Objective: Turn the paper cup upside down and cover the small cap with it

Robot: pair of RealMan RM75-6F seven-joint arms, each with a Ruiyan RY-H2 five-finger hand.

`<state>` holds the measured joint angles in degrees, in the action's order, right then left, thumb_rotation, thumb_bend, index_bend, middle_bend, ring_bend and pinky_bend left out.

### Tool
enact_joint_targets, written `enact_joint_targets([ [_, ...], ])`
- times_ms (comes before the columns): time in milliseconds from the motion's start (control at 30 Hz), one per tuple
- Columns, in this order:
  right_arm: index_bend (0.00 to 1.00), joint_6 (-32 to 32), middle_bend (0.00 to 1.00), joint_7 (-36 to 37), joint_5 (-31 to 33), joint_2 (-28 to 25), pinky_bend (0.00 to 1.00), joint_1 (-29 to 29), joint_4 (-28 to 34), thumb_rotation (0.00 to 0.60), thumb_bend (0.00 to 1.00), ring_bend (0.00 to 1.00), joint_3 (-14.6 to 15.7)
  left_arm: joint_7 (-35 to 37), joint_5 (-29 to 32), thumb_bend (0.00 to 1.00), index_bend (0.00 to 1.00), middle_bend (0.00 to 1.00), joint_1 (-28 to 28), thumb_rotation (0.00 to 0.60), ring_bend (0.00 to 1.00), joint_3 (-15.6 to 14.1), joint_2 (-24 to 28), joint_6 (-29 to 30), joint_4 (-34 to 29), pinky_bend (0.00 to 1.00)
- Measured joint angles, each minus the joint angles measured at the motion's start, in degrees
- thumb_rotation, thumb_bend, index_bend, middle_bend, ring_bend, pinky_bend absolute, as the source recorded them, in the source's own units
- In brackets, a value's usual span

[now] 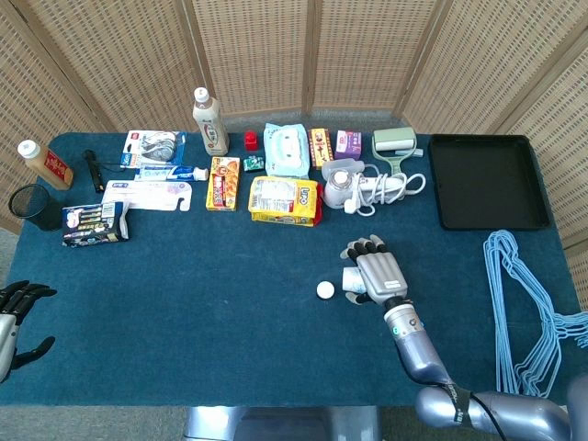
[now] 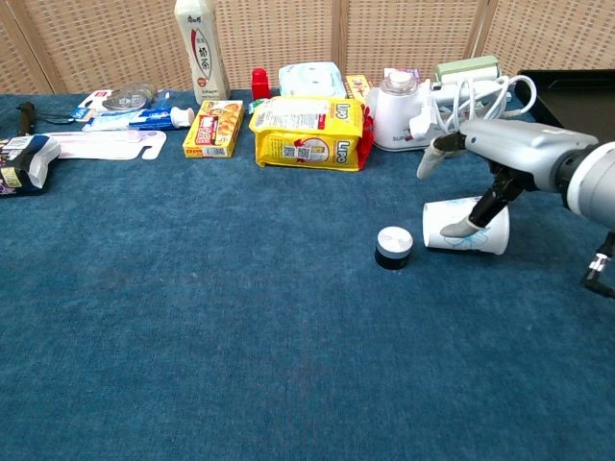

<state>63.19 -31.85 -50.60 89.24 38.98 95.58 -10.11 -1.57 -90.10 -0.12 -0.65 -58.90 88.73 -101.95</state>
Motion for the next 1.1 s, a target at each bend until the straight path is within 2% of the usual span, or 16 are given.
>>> enact_joint_targets([
  [367, 0.28, 5.4, 0.19, -9.9, 6.2, 4.8, 0.04, 1.9, -0.6, 0.563, 0.24, 0.13, -0.1, 0.4, 0.0, 0.18, 0.28, 0.28, -0.4, 0.600, 0.17, 0.0, -0.5, -0.7, 0.8, 0.18],
  [733, 0.32, 7.0, 0.20, -13.3, 6.5, 7.7, 0.05, 2.6, -4.9, 0.562, 0.24, 0.13, 0.3, 0.4, -0.1, 0.18, 0.28, 0.28, -0.2, 0.600, 0.17, -0.2, -0.3, -0.4, 0.7, 0.18],
  [1100, 0.37, 7.5, 0.21, -14.8, 6.0, 8.3, 0.06, 2.4, -5.5, 0.560, 0.24, 0.14, 0.7, 0.3, 0.0, 0.18, 0.28, 0.28, -0.4, 0.600, 0.17, -0.1, -0.3, -0.5, 0.7, 0.18],
])
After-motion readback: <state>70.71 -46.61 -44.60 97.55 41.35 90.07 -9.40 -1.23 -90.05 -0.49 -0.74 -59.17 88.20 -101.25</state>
